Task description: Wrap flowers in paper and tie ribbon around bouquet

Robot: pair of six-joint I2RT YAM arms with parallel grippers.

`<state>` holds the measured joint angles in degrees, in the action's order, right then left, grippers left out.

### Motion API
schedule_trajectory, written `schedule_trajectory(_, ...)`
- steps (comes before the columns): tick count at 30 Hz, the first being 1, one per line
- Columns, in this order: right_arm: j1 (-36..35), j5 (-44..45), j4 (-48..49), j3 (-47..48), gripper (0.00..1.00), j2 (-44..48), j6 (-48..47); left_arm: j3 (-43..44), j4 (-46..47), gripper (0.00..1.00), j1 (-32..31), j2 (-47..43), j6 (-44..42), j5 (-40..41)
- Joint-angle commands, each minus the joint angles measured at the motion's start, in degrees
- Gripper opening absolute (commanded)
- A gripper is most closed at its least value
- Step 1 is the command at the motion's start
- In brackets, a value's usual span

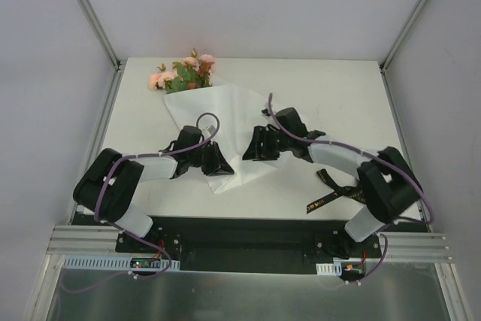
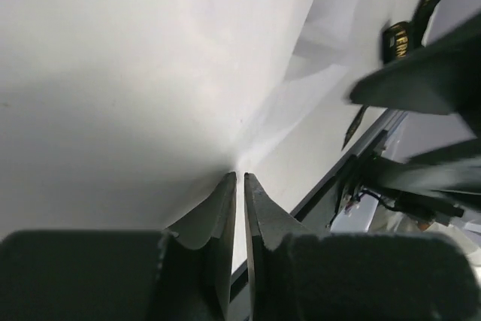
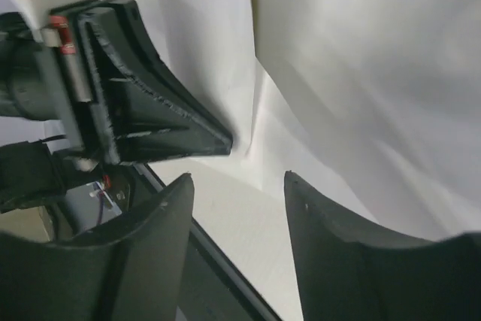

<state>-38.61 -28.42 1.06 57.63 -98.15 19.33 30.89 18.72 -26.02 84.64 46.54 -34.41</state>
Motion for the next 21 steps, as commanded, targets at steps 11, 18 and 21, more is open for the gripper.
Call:
schedule_trajectory(11,12.59,2.93,22.75,-32.31,0.73,17.12,7.82,1.10,6.06,0.07,-2.72,11.24,1.09,-0.57)
schedule_trajectory(18,14.97,7.15,32.77,-35.83,0.69,13.25,15.90,0.22,3.78,0.05,-2.72,10.90,1.80,1.54)
schedule_trajectory(21,14.97,10.14,39.97,-39.16,0.65,11.14,23.10,0.13,2.99,0.05,-2.72,10.11,1.88,2.07)
